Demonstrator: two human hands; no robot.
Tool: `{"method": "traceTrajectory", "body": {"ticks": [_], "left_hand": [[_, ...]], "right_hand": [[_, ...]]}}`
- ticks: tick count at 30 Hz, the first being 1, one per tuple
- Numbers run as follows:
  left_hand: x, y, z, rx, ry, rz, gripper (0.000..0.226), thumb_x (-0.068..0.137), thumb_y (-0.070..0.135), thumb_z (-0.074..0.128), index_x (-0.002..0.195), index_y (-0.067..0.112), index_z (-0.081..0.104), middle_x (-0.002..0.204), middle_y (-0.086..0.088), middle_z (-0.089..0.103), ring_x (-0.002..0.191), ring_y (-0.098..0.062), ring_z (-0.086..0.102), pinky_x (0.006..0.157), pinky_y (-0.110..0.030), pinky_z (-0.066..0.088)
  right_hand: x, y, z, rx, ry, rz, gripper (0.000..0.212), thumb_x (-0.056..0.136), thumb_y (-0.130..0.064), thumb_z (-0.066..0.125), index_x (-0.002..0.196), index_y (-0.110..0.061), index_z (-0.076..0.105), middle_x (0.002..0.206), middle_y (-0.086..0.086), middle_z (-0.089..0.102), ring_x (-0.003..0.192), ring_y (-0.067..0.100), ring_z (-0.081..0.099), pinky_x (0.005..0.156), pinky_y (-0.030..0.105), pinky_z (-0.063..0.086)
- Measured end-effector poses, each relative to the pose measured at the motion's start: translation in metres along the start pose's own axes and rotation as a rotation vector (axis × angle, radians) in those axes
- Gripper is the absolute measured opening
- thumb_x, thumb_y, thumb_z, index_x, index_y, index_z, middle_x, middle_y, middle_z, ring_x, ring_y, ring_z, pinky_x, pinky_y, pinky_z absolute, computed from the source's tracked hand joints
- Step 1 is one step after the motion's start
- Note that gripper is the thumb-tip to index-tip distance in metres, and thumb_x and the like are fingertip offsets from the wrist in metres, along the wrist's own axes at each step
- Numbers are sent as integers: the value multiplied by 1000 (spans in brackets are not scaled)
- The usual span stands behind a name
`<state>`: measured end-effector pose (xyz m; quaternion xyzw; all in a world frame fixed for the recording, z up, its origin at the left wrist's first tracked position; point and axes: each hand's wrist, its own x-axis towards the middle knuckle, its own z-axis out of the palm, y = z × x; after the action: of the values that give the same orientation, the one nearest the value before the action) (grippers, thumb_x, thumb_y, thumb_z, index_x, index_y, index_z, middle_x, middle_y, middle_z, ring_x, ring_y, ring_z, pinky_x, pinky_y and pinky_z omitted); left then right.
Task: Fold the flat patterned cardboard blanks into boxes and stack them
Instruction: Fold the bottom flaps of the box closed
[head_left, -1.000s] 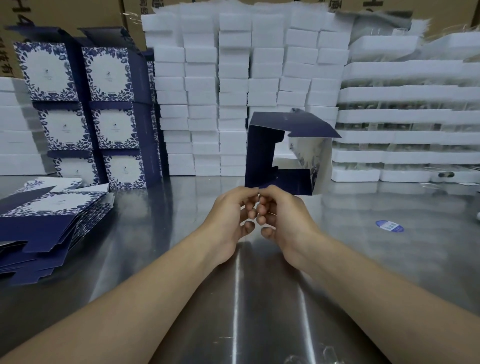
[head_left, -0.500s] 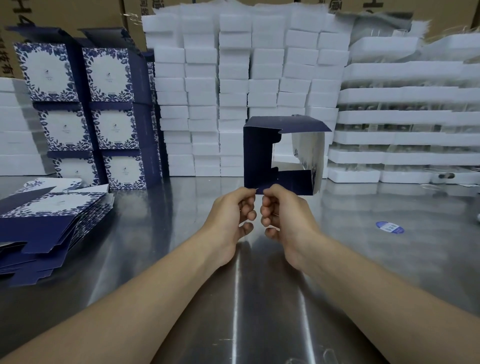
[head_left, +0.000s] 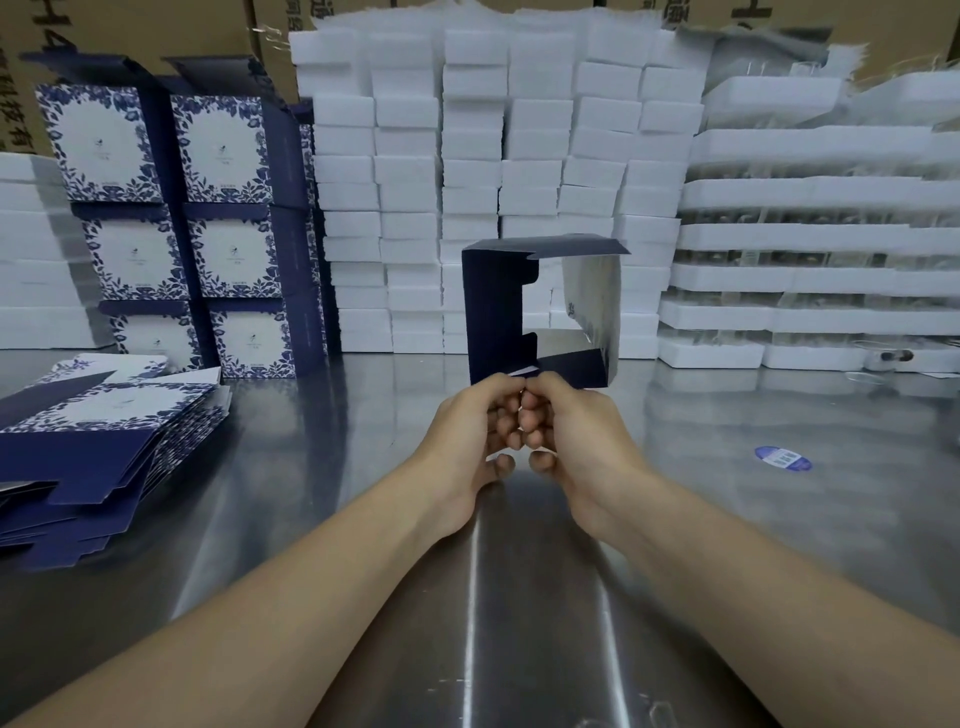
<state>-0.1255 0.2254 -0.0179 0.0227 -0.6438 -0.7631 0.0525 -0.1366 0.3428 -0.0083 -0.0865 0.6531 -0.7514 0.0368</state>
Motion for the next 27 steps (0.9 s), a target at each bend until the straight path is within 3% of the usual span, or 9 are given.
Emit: {"method": "traceTrajectory", "body": {"ticks": [9, 19, 27], "left_hand": [[2, -1, -1, -67, 43, 2, 34, 93, 31, 65, 60, 24, 63, 70, -1, 54, 59, -11, 52, 66, -30, 39], [2, 1, -2, -30, 29, -8, 39, 92, 33, 61, 54, 26, 57, 63, 3, 49, 54, -10, 49, 57, -27, 38], [1, 0, 0, 0, 16, 12, 44, 95, 32, 58, 52, 26, 55, 62, 1, 54, 58, -12, 51, 66, -30, 39]], "right_hand": [[-3, -2, 0, 40, -26, 56, 29, 94, -27, 60, 66, -18, 63, 60, 0, 59, 49, 10, 48, 47, 23, 35], [-1, -2, 0, 86, -9, 38, 32, 99, -19, 55, 67, -14, 59, 57, 1, 51, 45, 10, 42, 46, 23, 32], [-3, -1, 0, 15, -36, 42, 36, 94, -25, 57, 58, -20, 63, 61, 3, 56, 49, 11, 45, 47, 24, 34]]}}
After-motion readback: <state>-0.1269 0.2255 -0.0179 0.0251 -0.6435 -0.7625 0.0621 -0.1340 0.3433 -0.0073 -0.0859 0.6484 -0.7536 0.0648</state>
